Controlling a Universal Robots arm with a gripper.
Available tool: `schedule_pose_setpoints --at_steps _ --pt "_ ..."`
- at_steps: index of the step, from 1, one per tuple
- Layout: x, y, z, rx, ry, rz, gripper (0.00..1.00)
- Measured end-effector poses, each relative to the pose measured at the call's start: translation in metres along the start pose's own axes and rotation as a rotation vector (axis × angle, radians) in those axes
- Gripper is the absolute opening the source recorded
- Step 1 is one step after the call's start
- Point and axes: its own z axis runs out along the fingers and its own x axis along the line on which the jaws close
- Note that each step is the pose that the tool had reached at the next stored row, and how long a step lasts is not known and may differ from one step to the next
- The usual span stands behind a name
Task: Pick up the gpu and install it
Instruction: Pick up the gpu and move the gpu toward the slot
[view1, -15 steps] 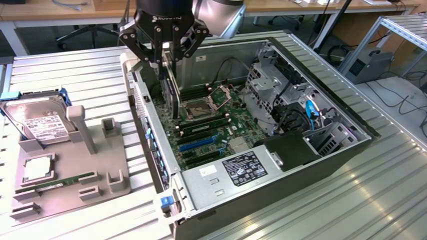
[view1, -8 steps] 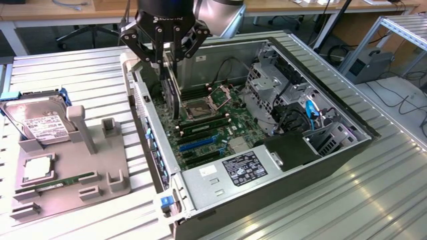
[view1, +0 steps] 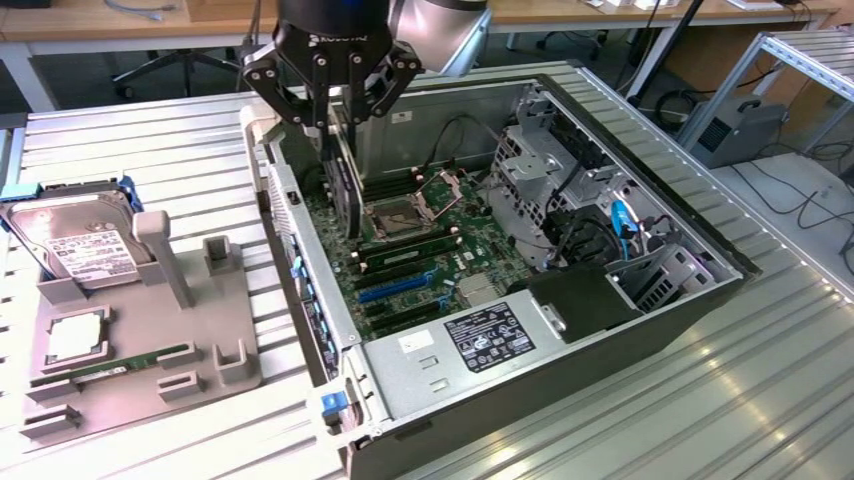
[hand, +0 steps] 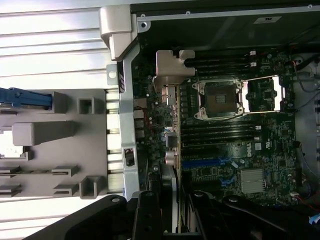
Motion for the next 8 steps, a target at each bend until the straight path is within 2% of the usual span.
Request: schedule_pose_setpoints --at_steps 8 --pt "-0.0026 0.0002 0.0013 0.0001 0.0000 0.000 0.27"
